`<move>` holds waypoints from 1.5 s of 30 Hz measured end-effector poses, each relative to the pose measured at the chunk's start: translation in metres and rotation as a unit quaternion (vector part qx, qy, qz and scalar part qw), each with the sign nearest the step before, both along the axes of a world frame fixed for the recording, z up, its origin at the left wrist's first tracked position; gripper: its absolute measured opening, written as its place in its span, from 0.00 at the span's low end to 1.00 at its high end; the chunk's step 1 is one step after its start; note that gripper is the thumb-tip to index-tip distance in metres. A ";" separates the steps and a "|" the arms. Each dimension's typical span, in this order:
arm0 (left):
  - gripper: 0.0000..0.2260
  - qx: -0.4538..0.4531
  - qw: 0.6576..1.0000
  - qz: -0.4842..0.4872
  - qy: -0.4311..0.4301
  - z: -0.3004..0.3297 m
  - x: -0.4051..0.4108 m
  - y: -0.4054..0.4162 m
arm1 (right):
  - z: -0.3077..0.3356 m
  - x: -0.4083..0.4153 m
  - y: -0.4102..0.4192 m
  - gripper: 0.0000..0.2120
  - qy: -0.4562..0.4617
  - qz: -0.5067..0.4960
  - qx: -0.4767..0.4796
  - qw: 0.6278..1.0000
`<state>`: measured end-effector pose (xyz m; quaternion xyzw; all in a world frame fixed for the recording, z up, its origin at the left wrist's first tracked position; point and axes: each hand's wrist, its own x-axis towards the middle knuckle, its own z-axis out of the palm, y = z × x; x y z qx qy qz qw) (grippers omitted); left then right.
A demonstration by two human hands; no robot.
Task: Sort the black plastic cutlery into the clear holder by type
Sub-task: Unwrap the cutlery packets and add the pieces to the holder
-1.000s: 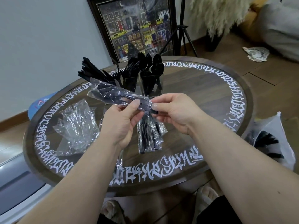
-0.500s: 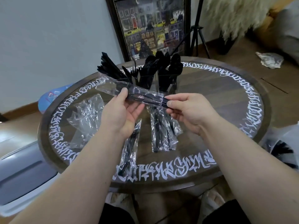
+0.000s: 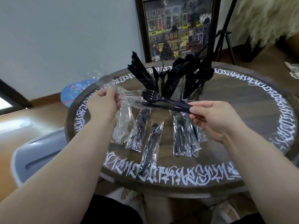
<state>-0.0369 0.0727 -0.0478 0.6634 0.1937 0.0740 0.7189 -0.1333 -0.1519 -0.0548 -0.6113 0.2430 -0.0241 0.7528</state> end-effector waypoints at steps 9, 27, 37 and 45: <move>0.14 0.079 0.996 0.049 0.005 -0.004 0.026 0.019 | -0.002 0.006 0.010 0.06 0.040 0.056 -0.025 0.997; 0.26 0.497 0.865 -0.069 0.029 -0.031 0.016 0.045 | -0.007 0.011 0.017 0.07 -0.008 -0.077 0.011 0.997; 0.06 -0.032 0.978 -0.188 0.084 -0.003 -0.032 -0.049 | -0.004 0.009 0.026 0.07 0.018 0.001 0.043 0.999; 0.06 -0.096 0.961 -0.257 0.029 -0.006 -0.034 -0.065 | -0.013 0.009 0.020 0.05 0.066 0.125 -0.102 0.985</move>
